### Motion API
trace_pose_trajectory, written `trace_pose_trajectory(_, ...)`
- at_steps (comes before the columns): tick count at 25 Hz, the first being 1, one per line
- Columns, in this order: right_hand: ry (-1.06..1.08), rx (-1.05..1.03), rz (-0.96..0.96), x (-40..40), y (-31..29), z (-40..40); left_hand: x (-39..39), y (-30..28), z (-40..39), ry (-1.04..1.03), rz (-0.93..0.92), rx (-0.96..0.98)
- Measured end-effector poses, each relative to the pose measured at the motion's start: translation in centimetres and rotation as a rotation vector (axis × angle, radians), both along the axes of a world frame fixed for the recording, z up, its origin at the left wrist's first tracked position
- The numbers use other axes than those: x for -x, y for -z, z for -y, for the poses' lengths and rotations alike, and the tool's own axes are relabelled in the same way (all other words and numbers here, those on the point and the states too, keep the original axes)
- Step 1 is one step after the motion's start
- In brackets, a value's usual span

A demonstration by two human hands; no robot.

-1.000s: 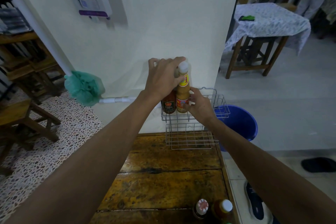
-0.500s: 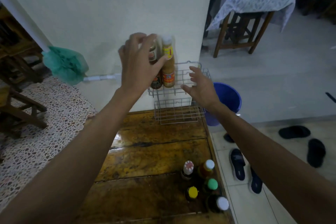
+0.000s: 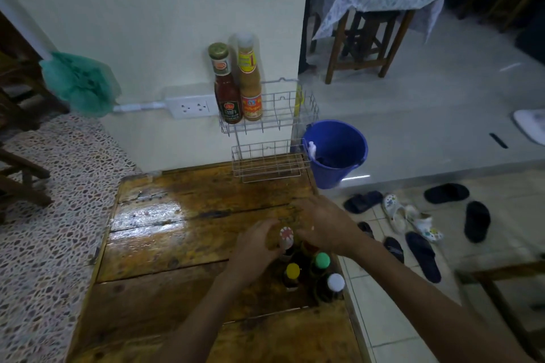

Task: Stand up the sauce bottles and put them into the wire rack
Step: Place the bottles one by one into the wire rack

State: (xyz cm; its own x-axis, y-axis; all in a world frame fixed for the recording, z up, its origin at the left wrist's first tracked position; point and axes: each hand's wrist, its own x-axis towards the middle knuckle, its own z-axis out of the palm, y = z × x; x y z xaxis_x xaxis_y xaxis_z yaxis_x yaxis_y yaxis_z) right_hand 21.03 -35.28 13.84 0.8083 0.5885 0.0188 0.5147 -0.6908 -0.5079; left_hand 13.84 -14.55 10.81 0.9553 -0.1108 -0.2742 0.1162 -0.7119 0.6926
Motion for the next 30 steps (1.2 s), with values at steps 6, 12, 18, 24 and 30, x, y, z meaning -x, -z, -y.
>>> trace_pose_trajectory(6,-0.128,0.35,0.128,0.4,2.8,-1.8,-0.3,2.6,1.1,0.008,-0.064,0.007)
trace_pose_trajectory(12,-0.121,0.293,0.086,0.3,2.6,-2.6,0.1,5.7,0.8,-0.01,-0.024,0.23)
trace_pose_trajectory(18,0.015,-0.065,-0.023,-1.8,0.0,-7.9,-4.2,2.5,-3.6,-0.18,0.186,0.206)
trace_pose_trajectory(24,0.195,-0.149,-0.047,-9.9,3.4,-13.0,-13.6,0.3,-9.2,-0.321,0.273,0.142)
trace_pose_trajectory(30,0.209,-0.232,0.001,-15.1,7.8,-16.8,-17.5,1.4,-10.8,-0.334,0.273,0.255)
